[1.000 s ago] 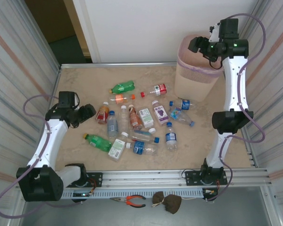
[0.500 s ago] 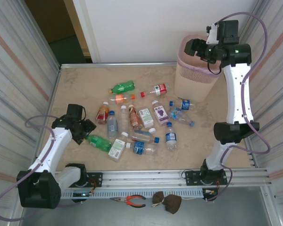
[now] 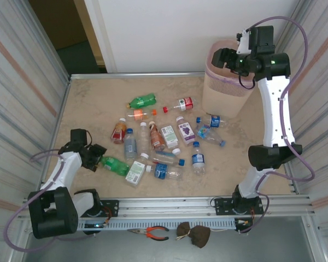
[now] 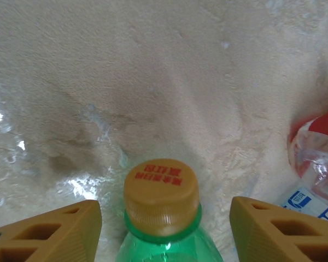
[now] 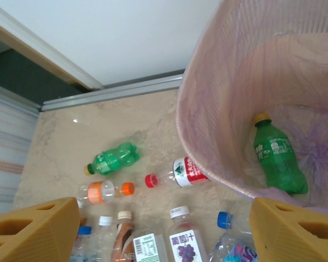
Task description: Put the plastic bottles in the bin
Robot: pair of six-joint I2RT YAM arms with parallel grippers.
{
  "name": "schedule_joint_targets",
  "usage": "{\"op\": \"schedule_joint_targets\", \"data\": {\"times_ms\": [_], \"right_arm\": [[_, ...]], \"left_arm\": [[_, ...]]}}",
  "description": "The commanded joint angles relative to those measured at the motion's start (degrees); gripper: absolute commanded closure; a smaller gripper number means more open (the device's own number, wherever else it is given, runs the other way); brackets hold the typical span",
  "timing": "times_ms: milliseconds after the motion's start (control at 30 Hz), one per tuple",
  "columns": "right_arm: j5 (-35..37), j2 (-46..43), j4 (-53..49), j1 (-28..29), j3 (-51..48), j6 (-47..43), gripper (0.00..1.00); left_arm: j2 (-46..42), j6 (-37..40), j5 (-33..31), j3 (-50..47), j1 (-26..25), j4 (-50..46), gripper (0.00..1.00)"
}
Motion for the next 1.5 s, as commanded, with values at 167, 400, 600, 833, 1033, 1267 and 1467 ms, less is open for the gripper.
{"op": "schedule_joint_targets", "data": {"times_ms": [167,400,600,833,1033,1267,1467], "right_arm": [[2.2,-4.6,0.6,1.3,-2.1,-1.4,0.20],[3.0,-6.4,1.1,1.7,-4.4,-1.6,0.21],[3.5,-7.2,0.9,1.8,-5.2,-1.8,0.21],[3.2,-8.0,1.6,1.9,-6.3,-1.9,0.22],[-0.2,-9.9,4.4,1.9,-8.6,-2.9,0.23],[-5.3,-14.1,11.7,1.9,-15.5,-4.0,0.23],[-11.2,-19.0,20.7,1.9,-23.4,-5.2,0.22]], "left_arm": [[0.7,-1.0,2.2,-1.6,1.1,4.0,0.44],[1.6,-0.9,1.9,-2.7,1.9,5.1,0.50],[2.6,-0.8,1.7,-2.6,2.0,5.6,0.54],[0.5,0.1,1.3,-2.4,2.2,4.6,0.64],[-3.4,1.7,0.8,-0.4,2.5,1.7,0.70],[-10.3,7.0,2.3,3.6,2.5,0.9,0.77],[-16.0,14.2,7.2,8.0,2.4,4.0,0.83]]}}
